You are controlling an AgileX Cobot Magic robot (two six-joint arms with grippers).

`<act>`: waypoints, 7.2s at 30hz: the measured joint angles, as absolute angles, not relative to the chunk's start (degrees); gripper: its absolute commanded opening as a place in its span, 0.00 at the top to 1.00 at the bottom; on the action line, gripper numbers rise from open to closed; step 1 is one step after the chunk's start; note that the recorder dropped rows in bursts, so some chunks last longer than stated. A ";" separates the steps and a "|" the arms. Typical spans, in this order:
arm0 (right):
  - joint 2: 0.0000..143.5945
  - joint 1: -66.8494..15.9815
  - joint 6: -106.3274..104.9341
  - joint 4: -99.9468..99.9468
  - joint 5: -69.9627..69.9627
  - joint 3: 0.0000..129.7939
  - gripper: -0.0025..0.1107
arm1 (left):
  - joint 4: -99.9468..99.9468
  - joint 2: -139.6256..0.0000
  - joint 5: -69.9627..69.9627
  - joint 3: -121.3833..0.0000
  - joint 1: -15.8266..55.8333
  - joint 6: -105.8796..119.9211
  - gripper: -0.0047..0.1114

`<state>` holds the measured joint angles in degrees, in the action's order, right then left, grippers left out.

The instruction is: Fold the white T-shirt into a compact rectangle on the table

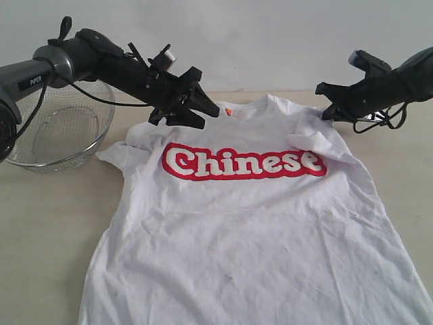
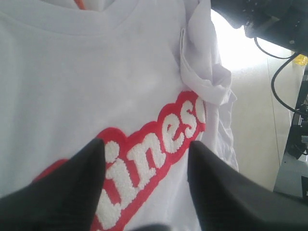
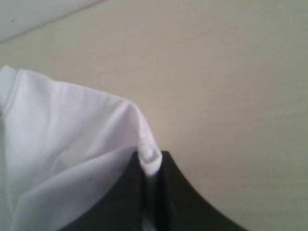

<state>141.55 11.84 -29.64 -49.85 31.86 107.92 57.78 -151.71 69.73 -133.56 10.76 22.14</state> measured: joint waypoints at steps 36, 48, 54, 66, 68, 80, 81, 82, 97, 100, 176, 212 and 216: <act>129.95 16.11 -38.15 -47.77 44.21 107.82 0.58 | 57.54 -151.43 69.73 -133.56 10.55 22.14 0.85; 129.00 16.21 -42.26 -51.80 68.27 106.49 0.59 | 53.04 -134.37 69.73 -118.36 9.23 23.92 0.85; 124.50 16.21 -41.56 -51.45 68.23 99.93 0.59 | 53.98 -126.60 69.73 -109.63 9.12 26.89 0.85; 112.02 13.95 -41.17 -43.95 61.99 90.59 0.59 | 59.55 -113.08 68.72 -87.26 9.12 38.24 0.85; 112.02 12.21 -40.19 -39.14 58.57 90.59 0.59 | 61.11 -111.90 68.11 -83.92 9.12 40.11 0.85; 119.51 7.36 -42.67 -31.77 47.37 90.14 0.59 | 66.24 -109.03 67.77 -76.29 9.12 45.78 0.85; 120.19 7.36 -42.93 -31.65 46.84 90.14 0.59 | 66.24 -109.03 67.77 -76.29 9.12 45.78 0.85; 121.04 7.36 -43.17 -31.65 46.23 90.14 0.59 | 66.24 -109.03 67.77 -76.29 9.12 45.78 0.85; 127.75 7.36 -46.40 -35.19 46.12 94.67 0.59 | 66.37 -109.03 67.77 -76.19 9.12 45.78 0.85; 128.06 7.36 -46.63 -35.92 47.49 94.67 0.59 | 66.37 -109.03 67.77 -76.19 9.12 45.89 0.85; 125.55 3.33 -30.79 -36.87 19.70 92.62 0.53 | 65.35 -109.03 67.92 -76.19 8.64 46.65 0.85; 129.26 3.33 -28.69 -35.98 21.12 92.62 0.88 | 65.35 -109.03 67.92 -76.19 8.64 46.78 0.85; 129.26 3.33 -28.69 -35.87 20.75 92.62 0.88 | 65.35 -109.03 67.92 -76.19 8.64 46.78 0.85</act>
<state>129.26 3.33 -28.69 -35.87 20.75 92.62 65.35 -109.03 67.92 -76.19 8.64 46.78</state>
